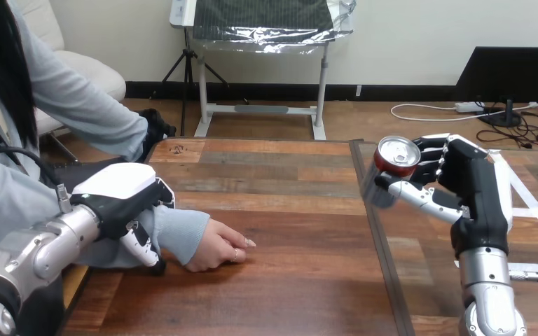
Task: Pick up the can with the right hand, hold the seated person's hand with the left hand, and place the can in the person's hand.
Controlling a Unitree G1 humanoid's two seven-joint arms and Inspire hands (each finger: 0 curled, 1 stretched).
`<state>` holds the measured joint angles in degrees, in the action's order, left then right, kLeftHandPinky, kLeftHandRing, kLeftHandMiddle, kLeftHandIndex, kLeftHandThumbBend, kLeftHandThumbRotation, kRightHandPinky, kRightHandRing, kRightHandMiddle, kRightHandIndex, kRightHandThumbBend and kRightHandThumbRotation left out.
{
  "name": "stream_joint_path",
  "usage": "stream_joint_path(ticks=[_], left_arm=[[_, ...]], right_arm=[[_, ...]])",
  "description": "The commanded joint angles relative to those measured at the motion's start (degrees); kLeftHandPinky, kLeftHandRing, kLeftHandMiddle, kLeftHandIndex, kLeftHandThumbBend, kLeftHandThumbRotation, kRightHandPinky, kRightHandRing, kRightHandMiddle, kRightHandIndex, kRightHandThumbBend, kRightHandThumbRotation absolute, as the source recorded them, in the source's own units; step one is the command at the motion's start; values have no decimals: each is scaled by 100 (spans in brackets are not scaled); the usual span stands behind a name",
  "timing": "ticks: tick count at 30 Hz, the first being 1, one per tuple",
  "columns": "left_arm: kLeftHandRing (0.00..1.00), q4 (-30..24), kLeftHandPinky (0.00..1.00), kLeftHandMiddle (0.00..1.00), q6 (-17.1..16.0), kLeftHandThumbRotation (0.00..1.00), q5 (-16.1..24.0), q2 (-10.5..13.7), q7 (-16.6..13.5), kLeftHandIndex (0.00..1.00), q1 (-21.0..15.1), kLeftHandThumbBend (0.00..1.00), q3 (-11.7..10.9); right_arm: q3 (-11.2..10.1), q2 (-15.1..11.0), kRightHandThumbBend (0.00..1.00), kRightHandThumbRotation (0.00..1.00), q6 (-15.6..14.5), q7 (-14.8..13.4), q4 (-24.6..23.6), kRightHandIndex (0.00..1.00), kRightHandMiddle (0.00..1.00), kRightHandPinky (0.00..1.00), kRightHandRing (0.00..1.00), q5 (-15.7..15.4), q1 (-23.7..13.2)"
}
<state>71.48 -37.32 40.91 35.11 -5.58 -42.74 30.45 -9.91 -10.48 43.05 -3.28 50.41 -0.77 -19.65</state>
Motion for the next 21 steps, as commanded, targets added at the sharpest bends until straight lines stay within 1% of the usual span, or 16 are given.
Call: stream_joint_path(ticks=[1, 4, 7, 10, 14, 19, 21], left_arm=[[32, -254, 27, 39, -124, 0, -214, -120, -118, 42, -96, 89, -207], [31, -282, 26, 38, -51, 0, -188, -136, -119, 41, -112, 89, -183], [31, -302, 25, 38, -80, 0, -199, -143, -112, 41, -120, 88, -186], [31, -317, 25, 38, -70, 0, -218, -157, -104, 40, -119, 88, -200], [31, -350, 25, 37, -131, 0, -221, -166, -206, 40, -112, 88, -208], [31, -362, 26, 37, -147, 0, -231, -176, -209, 39, -130, 88, -206], [31, -379, 26, 37, -142, 0, -244, -180, -194, 39, -138, 87, -212]], right_arm=[[-30, 51, 77, 0, 57, 112, 86, 48, 46, 36, 41, 166, -515], [-2, 53, 77, 0, -10, 47, 110, 49, 47, 36, 41, 109, -527], [-23, 64, 77, 0, 165, 180, 280, 49, 47, 37, 42, 194, -585], [6, 46, 77, 0, 153, 158, 355, 50, 48, 37, 42, 137, -613], [8, 44, 77, 0, 223, 230, 532, 50, 48, 38, 43, 151, -684], [25, 30, 78, 0, 290, 254, 690, 51, 49, 39, 43, 113, -751], [76, -5, 78, 0, 354, 162, 770, 51, 49, 39, 43, -11, -782]])
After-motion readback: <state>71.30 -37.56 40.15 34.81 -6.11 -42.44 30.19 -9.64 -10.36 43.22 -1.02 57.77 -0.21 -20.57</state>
